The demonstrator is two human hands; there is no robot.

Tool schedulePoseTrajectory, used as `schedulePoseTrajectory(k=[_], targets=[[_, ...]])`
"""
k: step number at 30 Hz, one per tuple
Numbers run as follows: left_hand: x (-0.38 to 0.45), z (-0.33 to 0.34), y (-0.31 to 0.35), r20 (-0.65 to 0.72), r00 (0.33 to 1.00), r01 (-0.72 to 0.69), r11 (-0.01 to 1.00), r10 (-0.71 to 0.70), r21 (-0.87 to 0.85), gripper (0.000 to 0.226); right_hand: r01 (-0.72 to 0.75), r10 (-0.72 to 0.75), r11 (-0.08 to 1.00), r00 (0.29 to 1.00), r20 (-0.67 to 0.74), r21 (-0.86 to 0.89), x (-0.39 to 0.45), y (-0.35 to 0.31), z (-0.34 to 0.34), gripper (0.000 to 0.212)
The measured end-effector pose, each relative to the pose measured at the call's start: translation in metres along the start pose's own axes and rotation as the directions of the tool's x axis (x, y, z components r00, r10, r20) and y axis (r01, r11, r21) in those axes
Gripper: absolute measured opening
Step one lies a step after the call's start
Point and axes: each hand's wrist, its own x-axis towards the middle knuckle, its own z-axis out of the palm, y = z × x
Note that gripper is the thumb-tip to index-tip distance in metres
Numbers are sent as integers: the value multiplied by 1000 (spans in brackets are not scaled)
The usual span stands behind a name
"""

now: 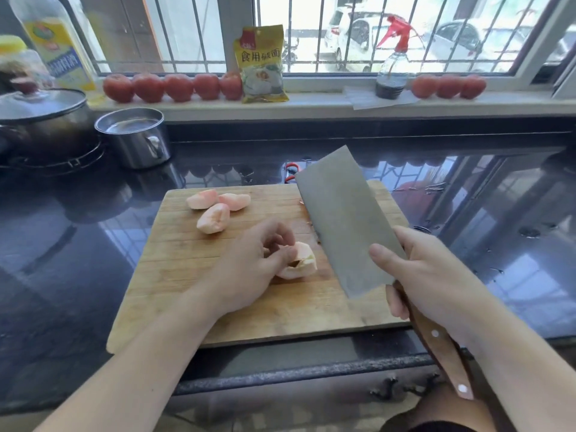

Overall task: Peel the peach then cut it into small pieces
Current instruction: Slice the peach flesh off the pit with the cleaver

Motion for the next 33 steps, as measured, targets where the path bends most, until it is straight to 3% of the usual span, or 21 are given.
schedulePoseTrajectory(k=[4,9,13,20,27,33], targets=[[-5,8,-5,-143,980,-125,987,138,97,10,-55,57,993,998,-15,104,1,18,17,14],[-9,10,-10,-81,975,-182,954,206,238,13,-90,96,964,995,-13,249,2,17,23,17],[-10,0,-12,-56,991,-114,983,124,147,18,-126,134,925,991,4,359,2,14,23,16],[-12,-2,-16,-23,993,-114,992,116,57,19,-111,99,921,994,50,373,3,11,31,16],[-11,-3,-16,-11,996,-89,995,90,41,16,-19,10,962,999,33,271,5,14,33,18],[-9,-4,-17,-14,997,-73,997,73,29,16,-51,29,971,995,94,235,5,17,33,18]])
